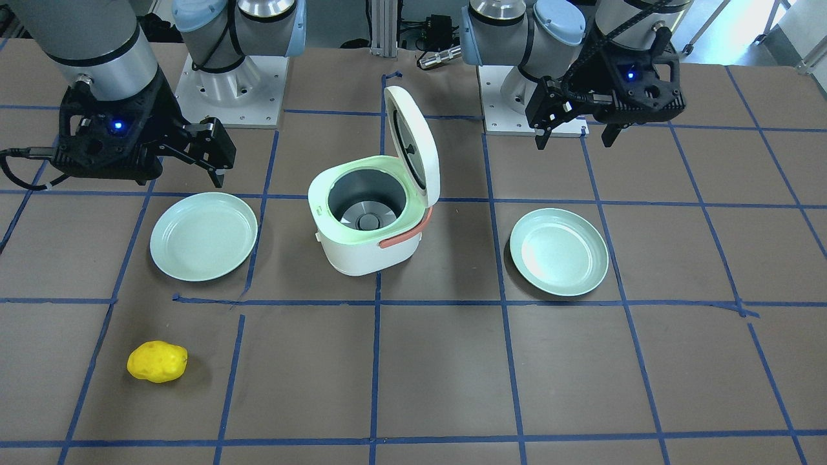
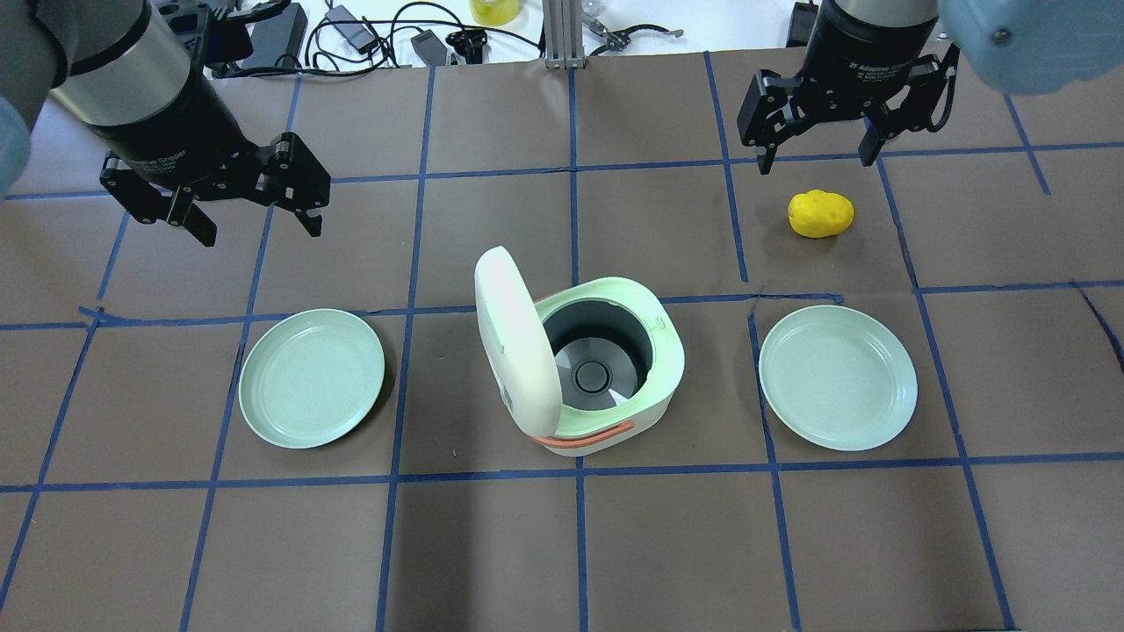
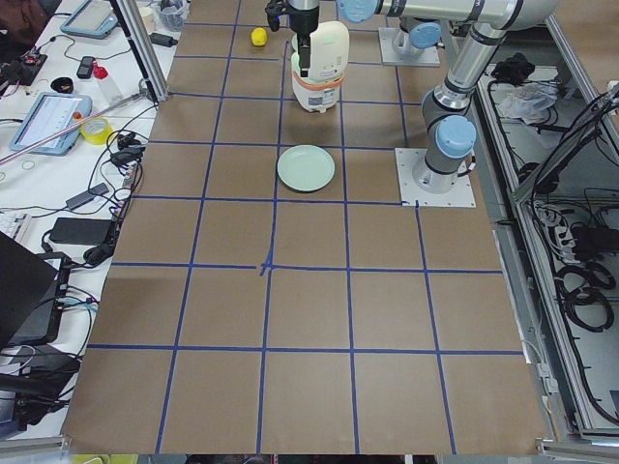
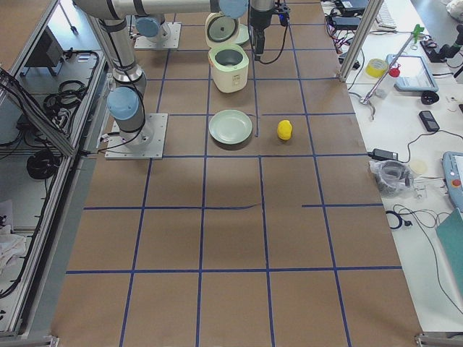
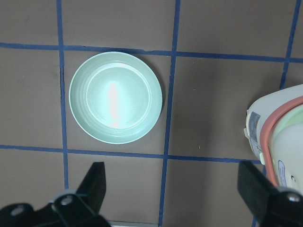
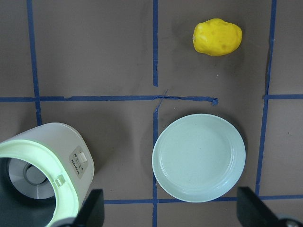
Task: Press rice cooker button
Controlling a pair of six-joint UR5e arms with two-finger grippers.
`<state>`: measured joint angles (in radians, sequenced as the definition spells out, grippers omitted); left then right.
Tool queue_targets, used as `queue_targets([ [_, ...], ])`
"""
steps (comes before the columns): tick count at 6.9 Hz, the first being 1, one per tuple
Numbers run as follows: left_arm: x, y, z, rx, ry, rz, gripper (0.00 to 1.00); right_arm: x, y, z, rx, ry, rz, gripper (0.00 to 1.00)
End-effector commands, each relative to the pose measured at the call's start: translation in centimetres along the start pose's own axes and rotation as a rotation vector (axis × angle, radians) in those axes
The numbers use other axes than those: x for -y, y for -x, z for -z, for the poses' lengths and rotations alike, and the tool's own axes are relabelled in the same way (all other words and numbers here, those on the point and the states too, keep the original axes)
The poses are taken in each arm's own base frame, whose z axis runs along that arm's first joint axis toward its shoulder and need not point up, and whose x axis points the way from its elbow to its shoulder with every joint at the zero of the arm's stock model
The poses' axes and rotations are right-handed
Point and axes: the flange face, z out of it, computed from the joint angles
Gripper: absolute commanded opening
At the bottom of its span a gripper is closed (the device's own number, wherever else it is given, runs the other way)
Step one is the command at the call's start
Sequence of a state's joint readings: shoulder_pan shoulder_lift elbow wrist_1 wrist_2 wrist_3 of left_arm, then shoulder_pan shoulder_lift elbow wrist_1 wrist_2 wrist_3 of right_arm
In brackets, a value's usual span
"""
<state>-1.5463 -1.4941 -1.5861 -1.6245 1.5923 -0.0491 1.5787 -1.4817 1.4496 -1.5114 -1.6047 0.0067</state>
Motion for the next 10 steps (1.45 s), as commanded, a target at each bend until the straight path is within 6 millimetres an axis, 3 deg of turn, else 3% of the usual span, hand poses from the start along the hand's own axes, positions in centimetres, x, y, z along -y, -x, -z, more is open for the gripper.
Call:
queue_targets([
  [1,0.00,0.00,0.00,0.000,0.000,0.000,1.00,0.10,-1.14,0.07,0.001,0.004,-0.007,1.00],
  [10,0.00,0.00,0.00,0.000,0.000,0.000,1.00,-0.41,-0.27,0.81,0.017,-0.012,-0.020,1.00],
])
